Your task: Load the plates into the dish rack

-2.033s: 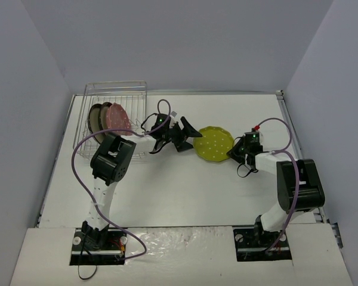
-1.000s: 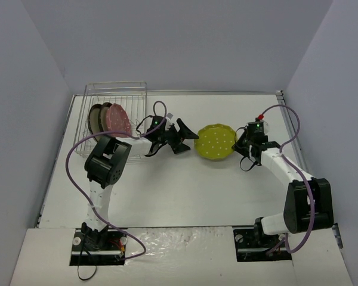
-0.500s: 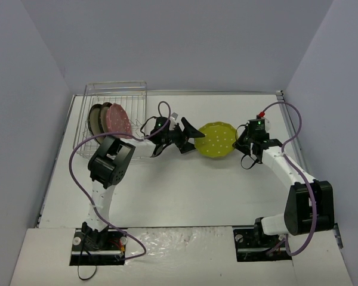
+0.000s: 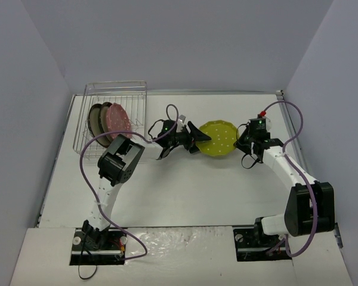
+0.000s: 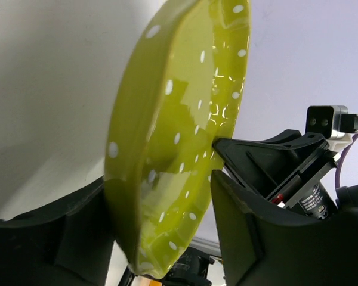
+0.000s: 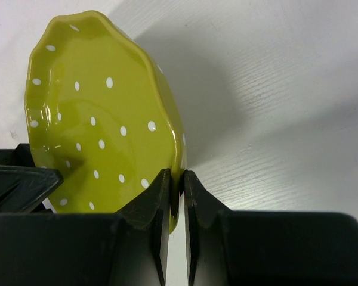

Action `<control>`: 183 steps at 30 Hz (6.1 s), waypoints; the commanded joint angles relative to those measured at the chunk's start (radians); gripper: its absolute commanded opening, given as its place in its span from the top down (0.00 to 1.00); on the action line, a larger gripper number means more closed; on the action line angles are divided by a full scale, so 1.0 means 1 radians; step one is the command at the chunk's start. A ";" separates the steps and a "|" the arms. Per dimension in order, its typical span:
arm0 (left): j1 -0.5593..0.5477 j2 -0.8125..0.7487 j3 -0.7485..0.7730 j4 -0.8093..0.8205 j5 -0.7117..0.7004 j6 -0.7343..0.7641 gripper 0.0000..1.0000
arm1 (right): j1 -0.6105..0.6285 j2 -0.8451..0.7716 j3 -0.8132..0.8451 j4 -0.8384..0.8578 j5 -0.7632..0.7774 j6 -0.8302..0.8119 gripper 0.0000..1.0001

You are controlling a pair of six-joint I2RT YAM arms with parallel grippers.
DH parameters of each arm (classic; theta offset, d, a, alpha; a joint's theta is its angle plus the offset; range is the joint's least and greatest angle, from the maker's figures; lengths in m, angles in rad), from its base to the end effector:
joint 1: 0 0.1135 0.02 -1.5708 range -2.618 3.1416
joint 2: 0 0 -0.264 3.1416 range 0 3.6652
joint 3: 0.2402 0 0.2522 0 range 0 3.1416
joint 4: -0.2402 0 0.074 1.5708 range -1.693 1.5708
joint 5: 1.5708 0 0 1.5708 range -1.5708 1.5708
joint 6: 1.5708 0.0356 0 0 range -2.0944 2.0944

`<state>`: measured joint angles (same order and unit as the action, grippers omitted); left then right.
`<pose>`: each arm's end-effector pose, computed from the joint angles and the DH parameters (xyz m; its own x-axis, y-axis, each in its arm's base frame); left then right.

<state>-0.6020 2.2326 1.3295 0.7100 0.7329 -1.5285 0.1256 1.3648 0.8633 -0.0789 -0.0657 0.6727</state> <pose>0.3818 -0.2912 0.1473 -0.9679 -0.2359 0.0868 -0.1173 0.1187 -0.9860 0.2986 0.0401 0.2467 -0.5373 0.5589 -0.6316 0.1986 0.8117 0.5492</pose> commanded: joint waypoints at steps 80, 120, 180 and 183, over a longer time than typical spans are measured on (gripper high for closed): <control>0.358 -0.699 0.467 -1.440 -1.104 1.239 1.00 | 0.032 -0.185 0.051 0.034 0.063 -0.090 0.37; 0.400 -0.526 0.443 -1.342 -0.981 1.217 1.00 | 0.054 -0.168 0.024 0.059 0.063 -0.076 0.37; 0.340 -0.572 0.496 -1.440 -1.065 1.185 0.57 | 0.058 -0.158 0.021 0.069 0.063 -0.079 0.37; 0.332 -0.595 0.502 -1.451 -1.066 1.188 0.56 | 0.059 -0.161 0.021 0.070 0.063 -0.079 0.37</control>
<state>-0.2575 1.7321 1.7696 -0.7328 -0.3097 -0.3665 0.1729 1.2091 0.8780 -0.0639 -0.0250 0.5981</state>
